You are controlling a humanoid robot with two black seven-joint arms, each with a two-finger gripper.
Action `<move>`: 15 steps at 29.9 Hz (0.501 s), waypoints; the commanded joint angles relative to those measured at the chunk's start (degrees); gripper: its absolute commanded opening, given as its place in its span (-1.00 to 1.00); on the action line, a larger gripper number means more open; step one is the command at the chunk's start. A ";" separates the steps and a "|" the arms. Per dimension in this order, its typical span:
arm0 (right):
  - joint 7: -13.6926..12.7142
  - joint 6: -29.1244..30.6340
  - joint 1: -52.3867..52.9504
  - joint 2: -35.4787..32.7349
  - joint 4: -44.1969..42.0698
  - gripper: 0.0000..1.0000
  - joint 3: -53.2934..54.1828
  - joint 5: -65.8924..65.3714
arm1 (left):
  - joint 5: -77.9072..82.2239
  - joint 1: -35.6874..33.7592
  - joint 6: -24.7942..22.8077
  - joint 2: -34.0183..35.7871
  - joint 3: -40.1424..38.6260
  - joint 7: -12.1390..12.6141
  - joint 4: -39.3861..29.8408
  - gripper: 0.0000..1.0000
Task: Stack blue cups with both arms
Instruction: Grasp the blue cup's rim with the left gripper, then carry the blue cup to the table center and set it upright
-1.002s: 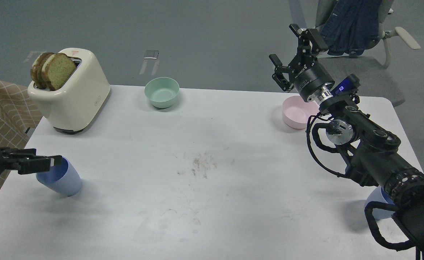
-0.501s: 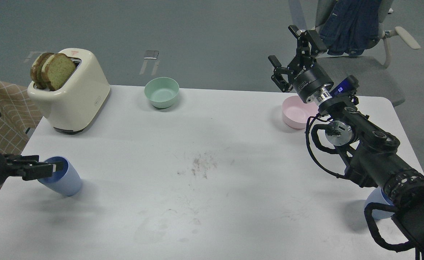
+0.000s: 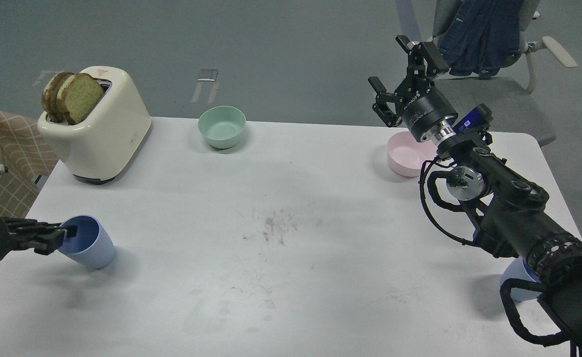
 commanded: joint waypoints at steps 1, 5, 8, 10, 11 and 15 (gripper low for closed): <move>0.00 0.00 0.13 0.00 0.06 1.00 0.09 0.00 | 0.52 -0.60 0.81 0.61 -0.23 -0.01 -0.52 -1.00; 0.00 -0.08 0.83 -0.26 0.24 1.00 0.18 0.00 | 4.11 -1.91 1.86 0.96 -1.45 -0.01 -2.54 -1.00; 0.00 -0.09 2.76 -0.53 1.20 1.00 0.09 0.00 | 5.88 -5.95 2.13 0.43 -2.25 -0.01 -5.09 -1.00; 0.00 -0.09 5.31 -0.70 1.20 1.00 0.09 -0.09 | 6.58 -10.25 1.61 -0.09 -2.16 -0.01 -7.55 -1.00; 0.00 -0.17 6.27 -0.70 1.20 1.00 0.09 -0.09 | 6.67 -11.66 1.25 -0.44 -2.07 -0.01 -8.17 -1.00; 0.00 -0.26 12.77 -0.09 0.85 1.00 -0.09 -0.17 | 7.64 -18.60 -4.09 -11.30 -1.90 -0.01 -9.67 -1.00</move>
